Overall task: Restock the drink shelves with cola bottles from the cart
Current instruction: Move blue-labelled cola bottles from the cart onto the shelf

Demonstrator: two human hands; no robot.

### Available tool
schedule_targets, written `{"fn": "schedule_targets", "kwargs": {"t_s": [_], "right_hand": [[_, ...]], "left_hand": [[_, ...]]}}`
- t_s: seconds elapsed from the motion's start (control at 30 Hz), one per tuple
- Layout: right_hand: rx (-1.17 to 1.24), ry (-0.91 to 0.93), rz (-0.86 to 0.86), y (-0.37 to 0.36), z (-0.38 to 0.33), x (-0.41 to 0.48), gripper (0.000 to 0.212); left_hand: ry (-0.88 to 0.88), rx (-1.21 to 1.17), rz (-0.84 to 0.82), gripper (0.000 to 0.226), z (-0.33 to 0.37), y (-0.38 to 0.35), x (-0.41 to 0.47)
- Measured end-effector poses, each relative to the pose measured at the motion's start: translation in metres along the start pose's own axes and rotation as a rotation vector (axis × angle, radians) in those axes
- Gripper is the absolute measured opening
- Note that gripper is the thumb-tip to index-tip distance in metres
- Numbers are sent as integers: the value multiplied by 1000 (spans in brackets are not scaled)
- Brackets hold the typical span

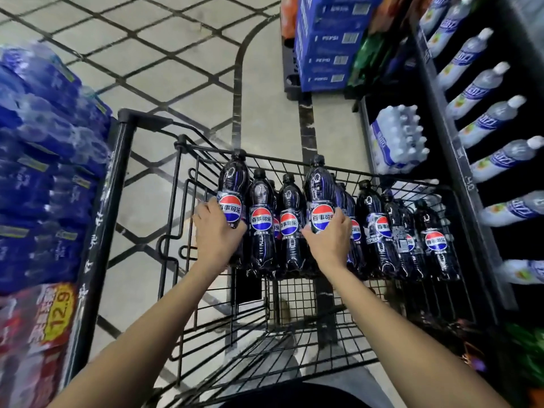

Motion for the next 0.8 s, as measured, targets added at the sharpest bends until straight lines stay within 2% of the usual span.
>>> {"fn": "schedule_targets", "kwargs": {"t_s": [0.27, 0.37, 0.53, 0.67, 0.8], "right_hand": [[312, 104, 58, 46, 6, -25, 79], [371, 107, 104, 68, 22, -43, 80], [593, 54, 214, 105, 72, -89, 74], [686, -5, 332, 135, 131, -143, 79], [758, -20, 491, 160, 195, -220, 58]], "left_hand": [[-325, -190, -77, 55, 86, -8, -26], [-445, -329, -201, 46, 123, -29, -51], [-548, -524, -462, 47, 164, -70, -109], [-620, -523, -580, 50, 188, -101, -174], [-668, -498, -744, 46, 203, -138, -260]]}}
Point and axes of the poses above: each hand's wrist, its own x-axis towards the middle knuckle, its own y-axis out of the back of the hand, z = x × y, the point moved 6 cm from there along x, towards the middle knuckle, and after that the axes turned 10 degrees about -z, right-handed, at the moved point
